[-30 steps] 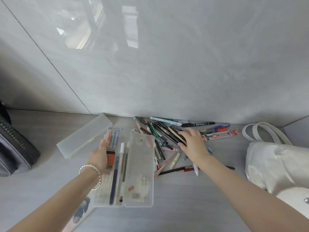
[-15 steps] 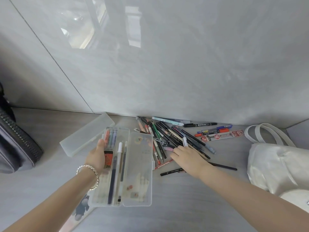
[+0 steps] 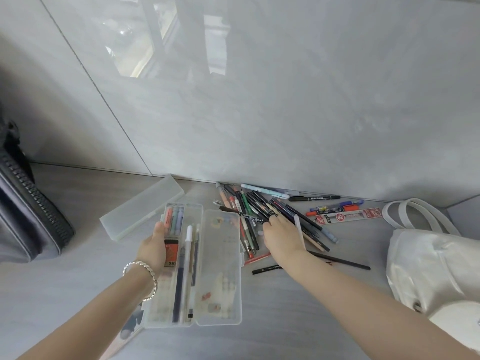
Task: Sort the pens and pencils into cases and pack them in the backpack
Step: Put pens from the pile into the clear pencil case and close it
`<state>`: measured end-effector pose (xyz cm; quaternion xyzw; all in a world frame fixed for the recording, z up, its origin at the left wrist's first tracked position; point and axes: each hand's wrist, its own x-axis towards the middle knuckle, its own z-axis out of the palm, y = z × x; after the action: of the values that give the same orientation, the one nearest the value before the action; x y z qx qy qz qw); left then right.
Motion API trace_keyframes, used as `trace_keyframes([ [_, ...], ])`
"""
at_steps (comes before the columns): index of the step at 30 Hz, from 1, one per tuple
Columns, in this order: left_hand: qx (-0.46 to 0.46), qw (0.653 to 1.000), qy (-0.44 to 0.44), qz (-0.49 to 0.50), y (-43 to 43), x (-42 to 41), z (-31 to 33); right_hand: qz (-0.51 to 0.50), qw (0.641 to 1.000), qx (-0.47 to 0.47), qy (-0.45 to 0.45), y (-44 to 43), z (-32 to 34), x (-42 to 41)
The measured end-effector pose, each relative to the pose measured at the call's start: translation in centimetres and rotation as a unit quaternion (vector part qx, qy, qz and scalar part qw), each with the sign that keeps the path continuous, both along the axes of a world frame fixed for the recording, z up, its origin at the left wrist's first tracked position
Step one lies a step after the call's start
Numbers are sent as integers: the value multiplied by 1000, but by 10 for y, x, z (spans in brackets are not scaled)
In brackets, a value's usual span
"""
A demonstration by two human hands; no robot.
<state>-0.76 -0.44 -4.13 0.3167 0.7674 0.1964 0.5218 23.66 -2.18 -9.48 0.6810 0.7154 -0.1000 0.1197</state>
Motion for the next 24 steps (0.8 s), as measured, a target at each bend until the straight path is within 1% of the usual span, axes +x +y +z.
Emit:
trace_keyframes([
  [2,-3,1000,-14,-2,-4,2,3,-67,997,-12,32,0,2,1],
  [4,2,1000,-29,1,-8,6,6,-137,985,18,100,-3,20,3],
  [5,4,999,-39,12,-11,9,8,-158,975,29,154,-7,33,3],
  [6,9,998,-51,25,-13,13,9,-181,957,35,224,-11,44,1],
  [7,13,997,-61,38,-16,18,10,-198,930,35,308,-17,60,-5],
  [9,24,995,-75,62,-19,27,12,-187,871,21,454,-31,92,-23],
  [10,32,994,-78,73,-20,32,12,-172,846,5,505,-38,102,-34],
  [11,37,993,-78,79,-21,35,12,-149,833,-11,533,-45,109,-45],
  [12,41,993,-78,80,-21,39,12,-120,835,-16,537,-49,114,-55],
  [15,50,994,-73,68,-22,45,13,-39,867,14,497,-58,108,-77],
  [18,38,993,-75,78,-24,47,16,-16,896,29,442,-68,96,-82],
  [19,33,992,-76,91,-24,47,17,-16,896,25,444,-71,92,-81],
  [21,23,990,-79,115,-24,45,15,-33,882,33,468,-77,93,-79],
  [24,22,990,-83,114,-23,42,4,-68,863,61,496,-76,102,-78],
])
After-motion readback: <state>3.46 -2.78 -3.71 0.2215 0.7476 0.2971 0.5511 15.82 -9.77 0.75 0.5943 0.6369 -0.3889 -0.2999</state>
